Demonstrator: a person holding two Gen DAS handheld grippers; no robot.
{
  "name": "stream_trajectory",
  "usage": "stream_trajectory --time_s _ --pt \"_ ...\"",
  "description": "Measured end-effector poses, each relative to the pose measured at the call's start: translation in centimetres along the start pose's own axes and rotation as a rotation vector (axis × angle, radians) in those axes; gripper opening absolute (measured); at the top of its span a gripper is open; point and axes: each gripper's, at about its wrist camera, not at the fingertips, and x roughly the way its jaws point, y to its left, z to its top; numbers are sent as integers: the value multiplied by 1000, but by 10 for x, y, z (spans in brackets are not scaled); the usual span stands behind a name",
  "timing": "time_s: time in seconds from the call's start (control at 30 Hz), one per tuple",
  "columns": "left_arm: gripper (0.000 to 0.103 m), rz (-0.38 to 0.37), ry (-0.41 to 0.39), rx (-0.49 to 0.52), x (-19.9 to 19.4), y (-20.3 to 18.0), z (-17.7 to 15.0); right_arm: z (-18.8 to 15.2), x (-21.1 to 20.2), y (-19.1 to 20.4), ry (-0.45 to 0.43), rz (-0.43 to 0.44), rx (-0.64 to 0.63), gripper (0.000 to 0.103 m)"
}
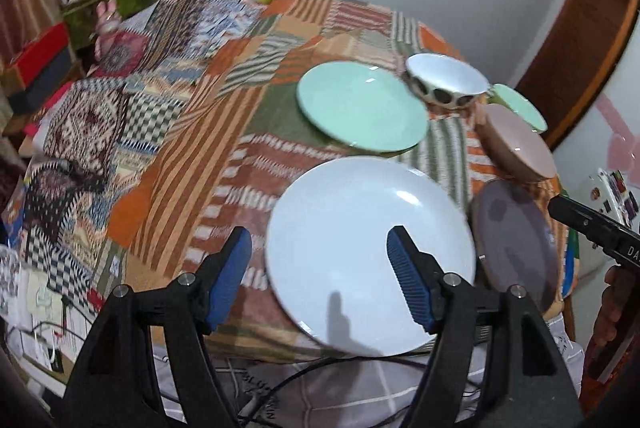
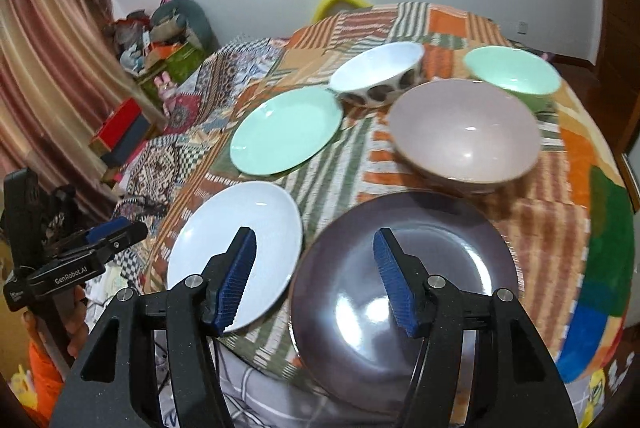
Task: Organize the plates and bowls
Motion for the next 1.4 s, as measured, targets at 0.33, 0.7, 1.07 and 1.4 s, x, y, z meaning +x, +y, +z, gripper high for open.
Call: stream_trajectory --time_s 0.33,0.7,1.07,1.4 --pt "70 10 51 -65 24 35 -14 2 47 22 101 2 -64 57" --pt "47 -41 83 -67 41 45 -24 9 93 27 192 -13 -103 48" --pt "24 -110 156 -67 63 47 -31 9 110 20 255 -18 -93 26" --pt "22 -210 184 -131 78 53 -30 11 120 25 273 -36 -121 27"
